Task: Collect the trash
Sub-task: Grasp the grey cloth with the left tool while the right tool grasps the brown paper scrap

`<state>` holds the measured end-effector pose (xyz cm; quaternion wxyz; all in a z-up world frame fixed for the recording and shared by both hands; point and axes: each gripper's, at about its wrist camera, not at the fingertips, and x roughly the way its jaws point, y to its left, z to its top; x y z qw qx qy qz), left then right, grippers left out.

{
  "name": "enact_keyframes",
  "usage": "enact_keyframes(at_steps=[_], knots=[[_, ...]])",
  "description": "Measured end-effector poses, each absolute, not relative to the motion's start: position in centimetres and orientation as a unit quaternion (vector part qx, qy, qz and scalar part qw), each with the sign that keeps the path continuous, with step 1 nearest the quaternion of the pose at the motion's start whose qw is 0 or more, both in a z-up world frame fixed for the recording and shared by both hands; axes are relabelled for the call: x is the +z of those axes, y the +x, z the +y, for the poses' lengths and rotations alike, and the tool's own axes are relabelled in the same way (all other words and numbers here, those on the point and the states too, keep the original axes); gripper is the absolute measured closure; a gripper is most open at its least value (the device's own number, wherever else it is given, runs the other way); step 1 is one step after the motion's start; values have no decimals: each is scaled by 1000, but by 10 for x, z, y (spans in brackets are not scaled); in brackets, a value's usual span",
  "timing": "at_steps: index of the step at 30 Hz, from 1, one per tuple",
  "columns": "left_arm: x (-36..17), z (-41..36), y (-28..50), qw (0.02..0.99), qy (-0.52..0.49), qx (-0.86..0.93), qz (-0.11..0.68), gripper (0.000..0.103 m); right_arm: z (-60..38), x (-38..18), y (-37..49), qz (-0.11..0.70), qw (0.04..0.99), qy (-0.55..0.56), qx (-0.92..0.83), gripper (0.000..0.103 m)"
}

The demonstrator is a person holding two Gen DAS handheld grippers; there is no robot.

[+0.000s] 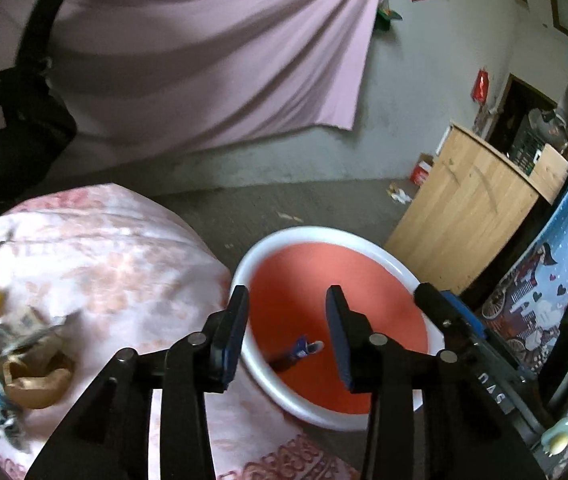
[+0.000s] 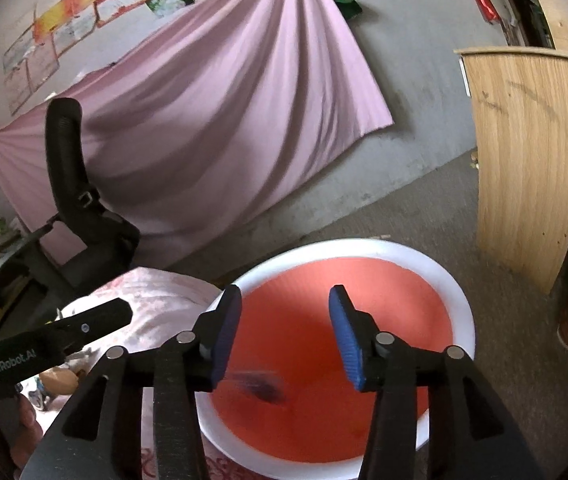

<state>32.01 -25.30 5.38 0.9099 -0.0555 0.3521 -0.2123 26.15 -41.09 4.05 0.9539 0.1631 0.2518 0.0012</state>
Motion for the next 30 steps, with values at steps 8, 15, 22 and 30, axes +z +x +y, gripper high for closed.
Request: enact_keyframes(at_steps=[8,15,22,30], knots=[[71,-191,279,947,-73,-148,275,46,-377,71,242,177,975,135,23,32],[80,-122,231,974,-87,-81,192,8,-334,89,224,112,987,101,57,5],[80,-69,195,986,-89,-27,142,7,-293,97,209,62,991,75,92,0],[68,-24,163,991,-75,23,108,7,-245,93,205,53,988,32,140,0]])
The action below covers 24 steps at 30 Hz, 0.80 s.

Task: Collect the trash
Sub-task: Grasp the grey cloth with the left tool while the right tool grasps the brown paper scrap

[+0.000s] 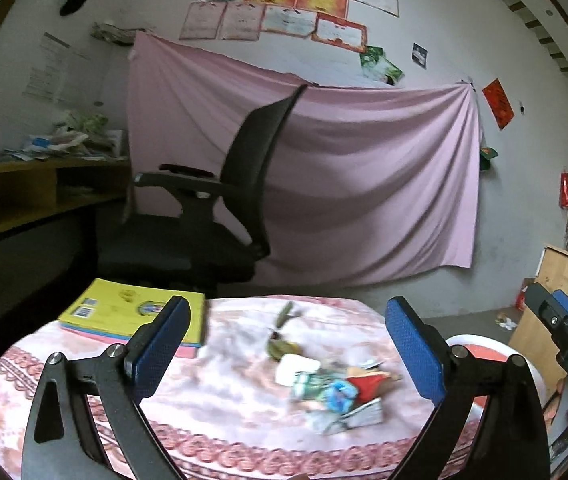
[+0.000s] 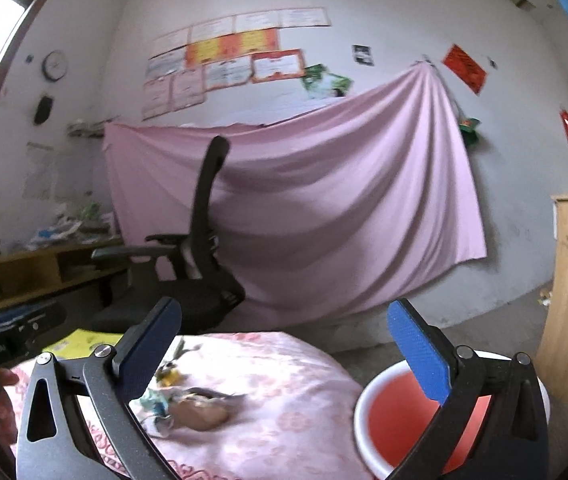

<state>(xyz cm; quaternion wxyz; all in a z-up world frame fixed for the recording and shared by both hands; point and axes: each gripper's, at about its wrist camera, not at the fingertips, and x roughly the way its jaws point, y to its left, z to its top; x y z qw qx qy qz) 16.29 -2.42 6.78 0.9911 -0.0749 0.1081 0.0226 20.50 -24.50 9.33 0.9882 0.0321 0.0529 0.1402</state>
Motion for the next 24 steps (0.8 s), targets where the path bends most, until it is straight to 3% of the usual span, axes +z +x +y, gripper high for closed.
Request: enact_keyframes(at_steps=[7,14,16,18,20,24], knots=[[52,-6,163,990,-61,29,125,7,-210,81,213,98,980,-13,170,0],[28,-3,191,972,-62,8,227,8,-201,63,245,205,958,3,201,0],[23,-3,201,965,-68,-6,255,9,-199,57,256,237,948,9,215,7],[18,-3,208,957,-71,-18,279,20,-195,50,266,271,935,11,230,17],[10,-5,217,947,-75,-42,310,31,-192,43,271,297,924,11,240,19],[-6,-11,228,922,-92,-87,365,41,-181,30,280,344,902,6,263,30]])
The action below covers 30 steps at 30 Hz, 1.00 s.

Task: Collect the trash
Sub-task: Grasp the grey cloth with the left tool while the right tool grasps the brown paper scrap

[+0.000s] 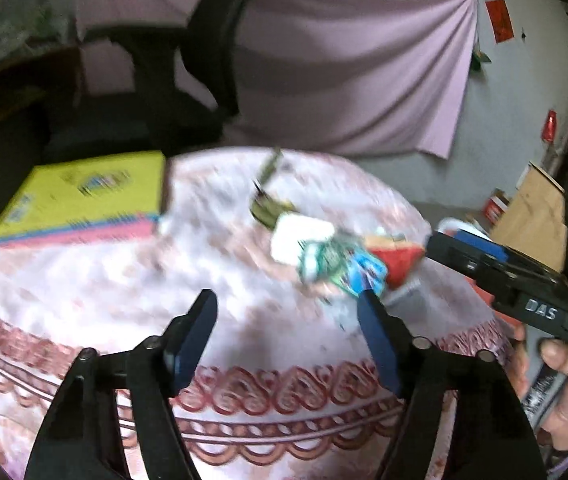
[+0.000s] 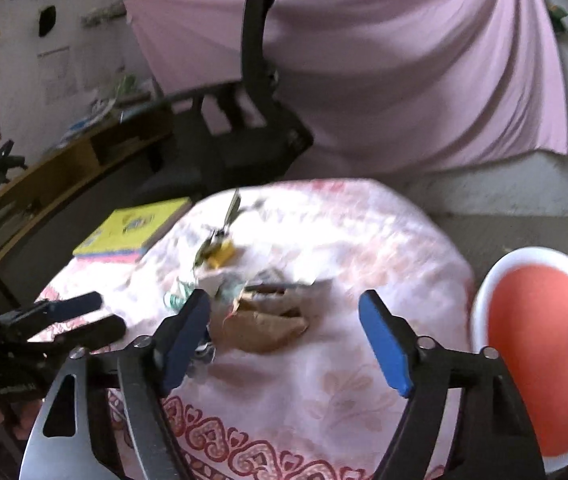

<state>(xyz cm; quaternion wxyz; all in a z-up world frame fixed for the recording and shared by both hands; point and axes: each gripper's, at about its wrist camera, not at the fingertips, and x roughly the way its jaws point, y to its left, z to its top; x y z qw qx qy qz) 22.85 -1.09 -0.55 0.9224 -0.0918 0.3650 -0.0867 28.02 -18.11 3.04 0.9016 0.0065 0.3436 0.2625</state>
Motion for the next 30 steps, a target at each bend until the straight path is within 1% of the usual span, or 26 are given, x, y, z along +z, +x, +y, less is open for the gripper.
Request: enact_keyframes(at_steps=[2,6,8,14,16,17,18,20,22,24,30], knots=[[-10,-13,233,914,-98,-99,380,42,-177,25,284,362,893,4,269,34],[-13,-20,237,905,-99,-119,397,44,-168,14,291,395,874,0,282,49],[-13,-25,238,901,-95,-132,402,44,-168,12,293,402,870,2,286,53],[-15,-36,244,895,-84,-151,412,44,-179,13,296,402,868,28,290,55],[-17,-39,248,892,-86,-153,416,50,-184,13,296,402,869,37,287,55],[-18,-40,251,890,-87,-154,420,58,-185,14,296,403,869,38,285,55],[-19,-42,254,888,-87,-153,425,63,-187,14,295,403,869,38,283,55],[-20,-43,256,886,-90,-152,429,67,-191,15,294,404,870,41,279,55],[-20,-45,255,886,-90,-151,429,70,-196,16,292,404,871,44,278,55],[-21,-48,256,886,-85,-151,429,75,-200,18,289,402,871,47,278,55],[-14,-54,244,900,-66,-131,410,77,-210,25,275,383,879,46,280,55]])
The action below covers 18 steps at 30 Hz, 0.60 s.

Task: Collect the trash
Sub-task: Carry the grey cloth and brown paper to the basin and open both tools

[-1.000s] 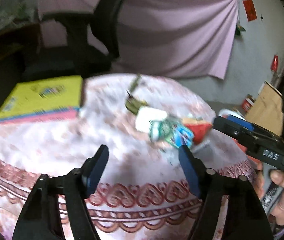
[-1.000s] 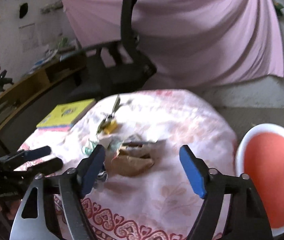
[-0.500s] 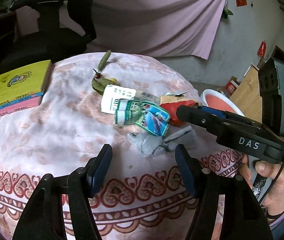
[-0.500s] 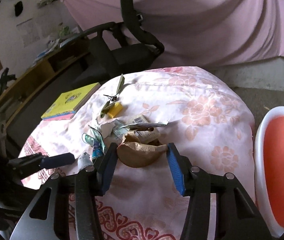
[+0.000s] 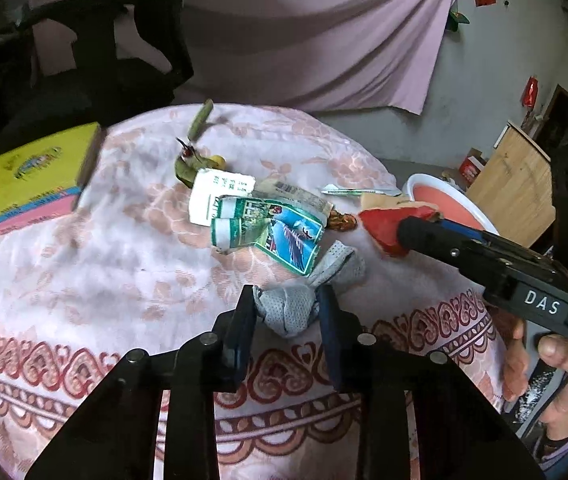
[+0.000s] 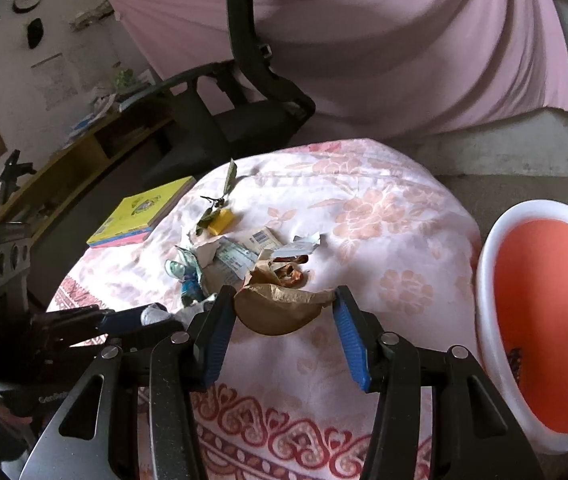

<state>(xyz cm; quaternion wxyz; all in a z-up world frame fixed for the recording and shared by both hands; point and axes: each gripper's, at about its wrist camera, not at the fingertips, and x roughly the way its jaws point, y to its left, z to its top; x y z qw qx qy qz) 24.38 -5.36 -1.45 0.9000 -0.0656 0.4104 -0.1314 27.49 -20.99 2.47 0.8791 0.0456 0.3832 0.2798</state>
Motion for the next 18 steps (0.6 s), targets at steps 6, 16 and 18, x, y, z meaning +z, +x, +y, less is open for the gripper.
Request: enact_keyframes(at_steps=[6,16,18], knots=[[-3,-52,223,918,-51,-93,383,77,-216,35,257,353,890,44,285,55],[30,-52,195,948,-22,-49,314,77,-224,55,231,275,915,42,292,55],[38,-54,190,954,-17,-43,297,77,-226,60,226,257,920,43,293,55]])
